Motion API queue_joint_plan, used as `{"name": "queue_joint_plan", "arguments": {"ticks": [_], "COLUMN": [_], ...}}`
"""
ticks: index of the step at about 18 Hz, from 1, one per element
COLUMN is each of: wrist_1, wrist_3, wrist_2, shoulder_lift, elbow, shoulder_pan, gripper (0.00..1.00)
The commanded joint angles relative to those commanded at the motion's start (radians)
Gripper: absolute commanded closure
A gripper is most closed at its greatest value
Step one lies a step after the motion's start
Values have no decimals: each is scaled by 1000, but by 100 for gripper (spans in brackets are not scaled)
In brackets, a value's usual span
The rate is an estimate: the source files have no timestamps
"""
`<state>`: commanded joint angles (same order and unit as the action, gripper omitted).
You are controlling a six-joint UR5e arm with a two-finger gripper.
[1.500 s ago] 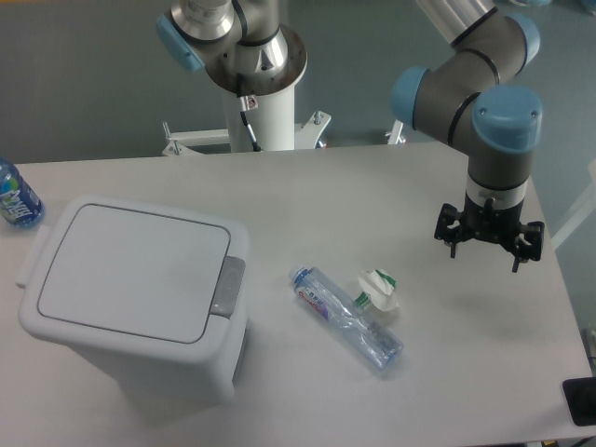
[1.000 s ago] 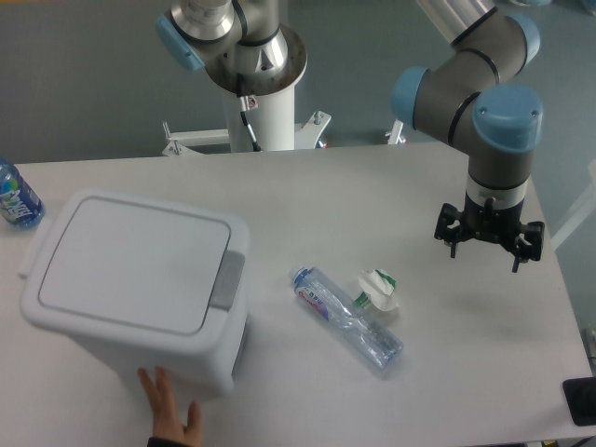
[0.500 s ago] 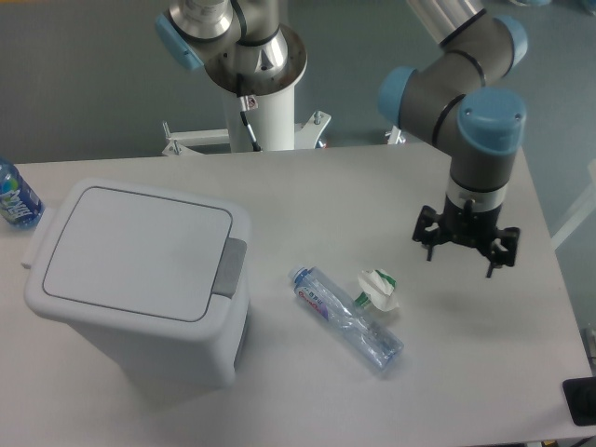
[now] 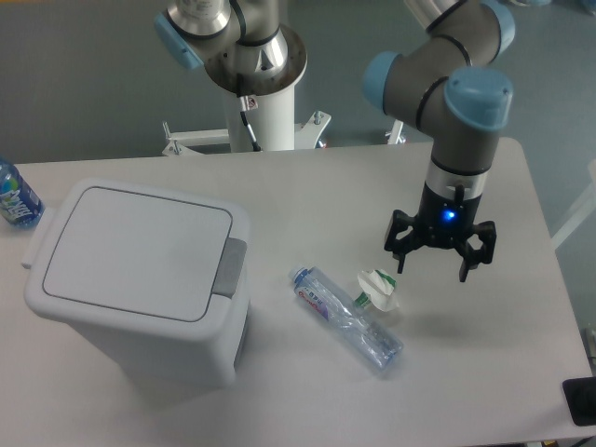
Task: Open the trash can
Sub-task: 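Move the open gripper toward the grey lid tab of the trash can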
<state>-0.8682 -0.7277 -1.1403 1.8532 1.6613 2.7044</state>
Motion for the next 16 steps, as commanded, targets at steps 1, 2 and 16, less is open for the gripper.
{"name": "queue_joint_plan", "arguments": {"ticks": [1, 2, 16], "wrist_1": [0, 0, 0], "wrist_3": [55, 94, 333], "wrist_2": [42, 66, 214], "shoulder_lift": [-15, -34, -146], "elbow": [-3, -11, 0], "shoulder_pan": [-6, -14, -161], "gripper": [0, 0, 0]}}
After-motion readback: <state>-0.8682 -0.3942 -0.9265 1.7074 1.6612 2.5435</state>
